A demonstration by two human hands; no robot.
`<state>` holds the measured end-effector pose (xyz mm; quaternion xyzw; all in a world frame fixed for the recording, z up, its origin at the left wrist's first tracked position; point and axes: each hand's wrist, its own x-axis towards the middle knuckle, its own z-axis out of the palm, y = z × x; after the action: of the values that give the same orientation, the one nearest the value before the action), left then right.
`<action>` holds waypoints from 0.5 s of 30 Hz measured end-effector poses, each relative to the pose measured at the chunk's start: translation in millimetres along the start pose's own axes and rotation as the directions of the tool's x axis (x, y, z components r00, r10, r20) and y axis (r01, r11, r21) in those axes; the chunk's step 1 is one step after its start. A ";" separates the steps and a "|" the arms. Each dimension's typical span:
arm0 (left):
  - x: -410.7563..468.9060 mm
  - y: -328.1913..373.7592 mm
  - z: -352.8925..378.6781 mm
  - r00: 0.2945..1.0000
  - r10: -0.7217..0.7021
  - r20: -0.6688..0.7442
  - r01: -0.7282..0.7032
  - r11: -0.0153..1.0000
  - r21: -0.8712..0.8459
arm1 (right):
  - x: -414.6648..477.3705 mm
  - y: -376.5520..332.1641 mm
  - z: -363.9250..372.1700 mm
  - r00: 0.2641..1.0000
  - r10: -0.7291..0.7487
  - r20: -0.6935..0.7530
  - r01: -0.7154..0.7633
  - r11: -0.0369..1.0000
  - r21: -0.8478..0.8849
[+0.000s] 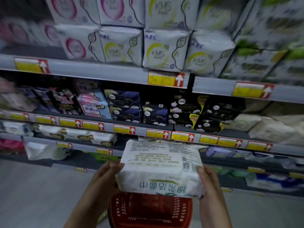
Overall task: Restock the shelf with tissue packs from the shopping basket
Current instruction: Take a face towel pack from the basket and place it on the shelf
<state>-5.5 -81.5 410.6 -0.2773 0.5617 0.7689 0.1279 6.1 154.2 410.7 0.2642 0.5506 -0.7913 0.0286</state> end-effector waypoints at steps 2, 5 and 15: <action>-14.7 15.2 5.7 0.999 0.031 0.025 -0.031 0.999 0.008 | -10.2 -20.4 2.9 0.999 -0.024 0.042 0.024 1.000 0.000; -31.5 39.0 12.2 0.993 0.094 0.071 -0.095 0.995 0.024 | -20.4 -46.8 6.7 0.992 -0.091 0.084 0.090 0.996 0.011; -73.2 93.1 33.4 0.951 0.283 0.125 -0.277 0.959 -0.059 | -45.2 -123.4 16.5 0.953 -0.222 0.206 0.230 0.973 -0.015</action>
<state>-2.7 -73.2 533.4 -0.1460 0.5700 0.8071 0.0489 -3.0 176.8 540.9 0.1171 0.5865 -0.8015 -0.0009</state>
